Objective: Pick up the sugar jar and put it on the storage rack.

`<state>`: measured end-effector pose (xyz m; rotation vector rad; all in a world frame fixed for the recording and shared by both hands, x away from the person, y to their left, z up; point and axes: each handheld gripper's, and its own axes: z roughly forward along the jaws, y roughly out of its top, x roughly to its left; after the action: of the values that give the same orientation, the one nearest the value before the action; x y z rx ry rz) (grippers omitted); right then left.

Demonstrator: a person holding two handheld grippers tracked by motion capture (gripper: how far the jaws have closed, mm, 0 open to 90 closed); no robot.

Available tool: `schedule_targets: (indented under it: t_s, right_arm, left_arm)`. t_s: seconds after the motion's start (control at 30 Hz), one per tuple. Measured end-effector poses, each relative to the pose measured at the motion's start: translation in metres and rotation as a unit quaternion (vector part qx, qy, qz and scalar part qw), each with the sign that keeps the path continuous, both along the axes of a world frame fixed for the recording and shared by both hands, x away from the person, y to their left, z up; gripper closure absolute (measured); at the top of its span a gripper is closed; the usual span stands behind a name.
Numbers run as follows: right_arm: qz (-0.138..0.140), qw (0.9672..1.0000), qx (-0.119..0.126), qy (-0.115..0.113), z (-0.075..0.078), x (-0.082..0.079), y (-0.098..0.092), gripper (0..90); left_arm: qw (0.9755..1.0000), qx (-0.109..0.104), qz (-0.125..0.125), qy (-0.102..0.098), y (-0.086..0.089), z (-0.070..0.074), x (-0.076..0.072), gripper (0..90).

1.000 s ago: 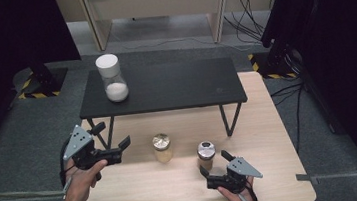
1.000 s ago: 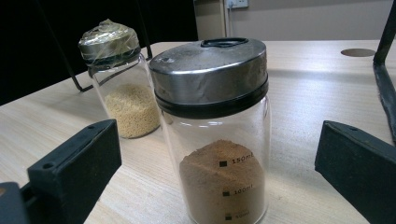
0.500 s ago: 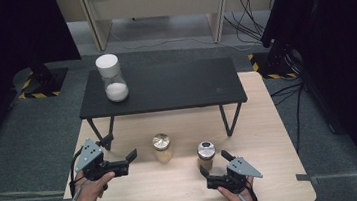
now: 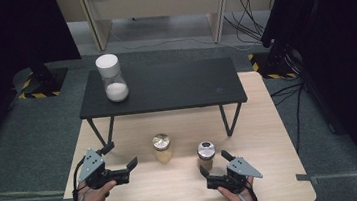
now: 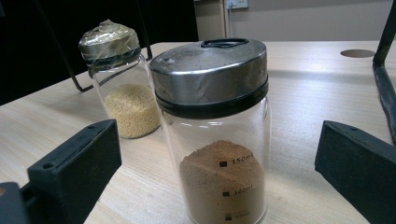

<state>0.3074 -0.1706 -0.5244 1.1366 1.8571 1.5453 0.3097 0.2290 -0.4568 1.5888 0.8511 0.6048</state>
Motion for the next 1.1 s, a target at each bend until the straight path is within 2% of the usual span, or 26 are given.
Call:
schedule_targets:
  t_s: [0.23, 1.1]
  right_arm:
    - [0.000, 1.0000, 0.001, 0.001, 0.000, 0.000, 0.000, 0.6]
    - [0.003, 1.0000, 0.002, -0.001, 0.000, 0.000, 0.000, 0.6]
  left_arm:
    - [1.0000, 0.004, -0.002, -0.006, 0.001, -0.018, -0.006, 1.7]
    - [0.9998, 0.002, -0.008, -0.020, 0.002, -0.047, -0.013, 1.5]
